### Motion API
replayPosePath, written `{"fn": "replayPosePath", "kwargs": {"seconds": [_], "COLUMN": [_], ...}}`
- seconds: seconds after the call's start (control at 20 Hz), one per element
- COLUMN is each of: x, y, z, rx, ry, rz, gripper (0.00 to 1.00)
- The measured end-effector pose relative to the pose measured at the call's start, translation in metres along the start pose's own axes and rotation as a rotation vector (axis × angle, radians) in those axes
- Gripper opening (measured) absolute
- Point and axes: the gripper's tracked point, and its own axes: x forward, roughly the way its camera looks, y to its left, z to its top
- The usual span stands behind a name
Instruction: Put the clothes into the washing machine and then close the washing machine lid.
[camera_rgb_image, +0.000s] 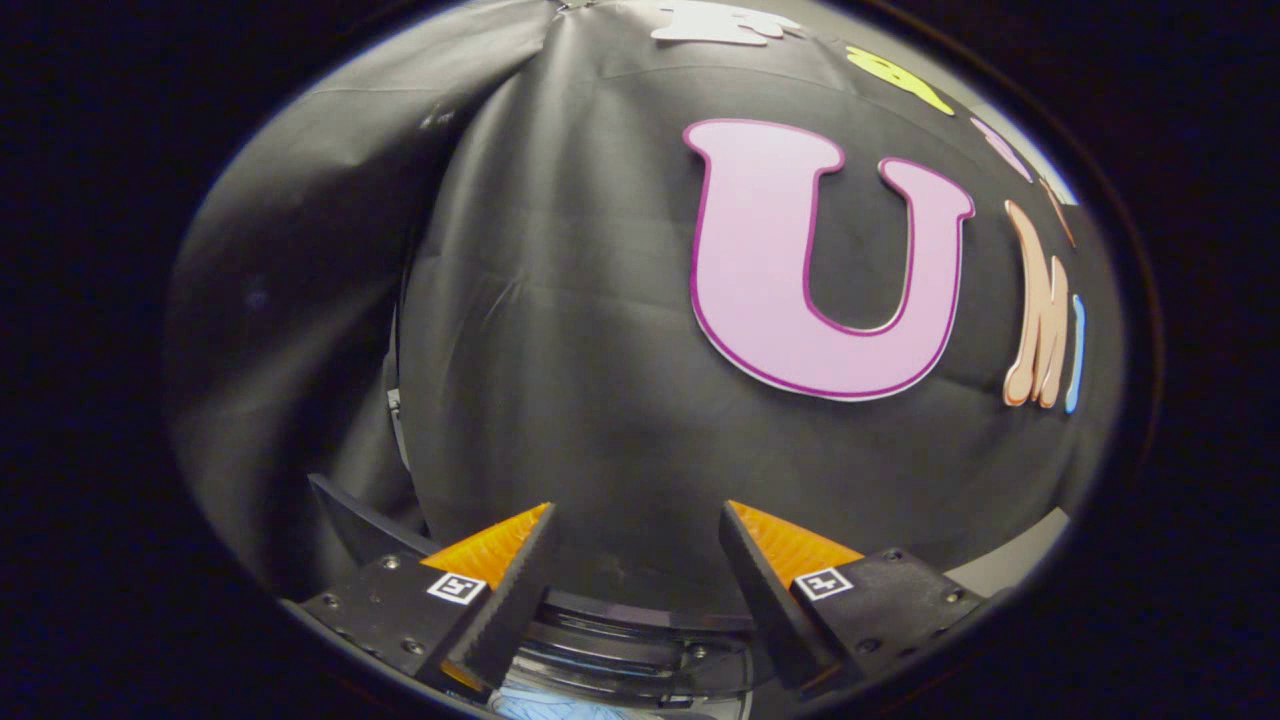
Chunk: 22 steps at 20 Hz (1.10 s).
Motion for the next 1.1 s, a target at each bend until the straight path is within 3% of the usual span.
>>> {"fn": "replayPosePath", "kwargs": {"seconds": [0.2, 0.35, 0.45, 1.1], "x": [0.007, 0.006, 0.005, 0.004], "y": [0.000, 0.001, 0.000, 0.001], "z": [-0.006, -0.013, -0.017, -0.010], "rx": [0.090, 0.265, 0.219, 0.218], "ry": [0.021, 0.089, 0.080, 0.042], "rz": [0.013, 0.038, 0.053, 0.060], "gripper": [0.95, 0.95, 0.95, 0.96]}}
